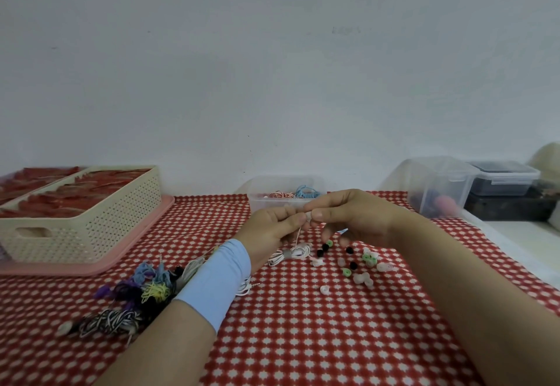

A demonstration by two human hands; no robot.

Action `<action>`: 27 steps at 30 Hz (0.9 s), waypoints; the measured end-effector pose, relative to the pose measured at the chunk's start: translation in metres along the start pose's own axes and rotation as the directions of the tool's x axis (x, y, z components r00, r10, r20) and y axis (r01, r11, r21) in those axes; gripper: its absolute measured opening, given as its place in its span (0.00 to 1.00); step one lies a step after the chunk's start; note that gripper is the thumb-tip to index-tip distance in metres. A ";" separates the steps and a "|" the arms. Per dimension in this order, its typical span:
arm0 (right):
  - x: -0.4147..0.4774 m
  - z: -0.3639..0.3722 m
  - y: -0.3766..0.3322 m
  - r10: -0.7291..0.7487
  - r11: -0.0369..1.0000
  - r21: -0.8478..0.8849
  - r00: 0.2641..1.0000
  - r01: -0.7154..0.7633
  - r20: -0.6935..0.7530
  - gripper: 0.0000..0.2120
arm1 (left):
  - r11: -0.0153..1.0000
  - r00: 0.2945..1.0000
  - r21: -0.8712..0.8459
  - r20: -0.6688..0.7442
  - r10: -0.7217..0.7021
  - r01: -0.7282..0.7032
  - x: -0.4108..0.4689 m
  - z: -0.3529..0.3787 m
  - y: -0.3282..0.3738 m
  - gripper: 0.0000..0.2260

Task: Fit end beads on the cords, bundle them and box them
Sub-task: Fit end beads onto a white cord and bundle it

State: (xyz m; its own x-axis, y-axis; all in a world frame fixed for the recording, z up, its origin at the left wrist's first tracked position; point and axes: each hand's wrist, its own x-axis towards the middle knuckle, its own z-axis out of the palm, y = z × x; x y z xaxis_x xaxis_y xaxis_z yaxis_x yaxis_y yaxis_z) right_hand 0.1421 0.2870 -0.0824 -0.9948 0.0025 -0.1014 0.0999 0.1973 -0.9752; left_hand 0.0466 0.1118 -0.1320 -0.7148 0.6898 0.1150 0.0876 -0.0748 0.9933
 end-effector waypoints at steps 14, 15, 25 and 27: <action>0.003 0.004 0.007 0.021 0.995 0.093 1.000 -0.023 0.020 0.10 | 1.000 0.998 -0.017 0.069 -0.010 0.011 -0.002 -0.001 0.000 0.14; 0.004 0.004 0.007 0.019 0.996 0.088 1.000 -0.019 0.007 0.10 | 1.000 0.997 -0.020 0.070 -0.010 0.011 -0.002 -0.002 -0.001 0.13; 0.002 0.004 0.006 -0.051 0.994 0.095 0.999 0.050 0.009 0.12 | 0.994 0.994 -0.097 0.104 -0.043 0.053 -0.004 0.001 0.006 0.11; 0.002 0.004 0.004 -0.076 0.994 0.084 0.997 0.077 -0.011 0.10 | 0.992 0.997 -0.117 0.065 -0.036 0.043 -0.002 0.001 0.007 0.10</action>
State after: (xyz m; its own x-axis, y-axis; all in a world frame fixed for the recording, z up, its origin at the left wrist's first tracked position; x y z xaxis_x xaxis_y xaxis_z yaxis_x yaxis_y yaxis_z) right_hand 0.1408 0.2840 -0.0875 -0.9997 -0.0019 -0.0245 0.0241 0.1142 -0.9932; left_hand 0.0500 0.1106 -0.1249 -0.6706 0.7376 0.0789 -0.0252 -0.1290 0.9913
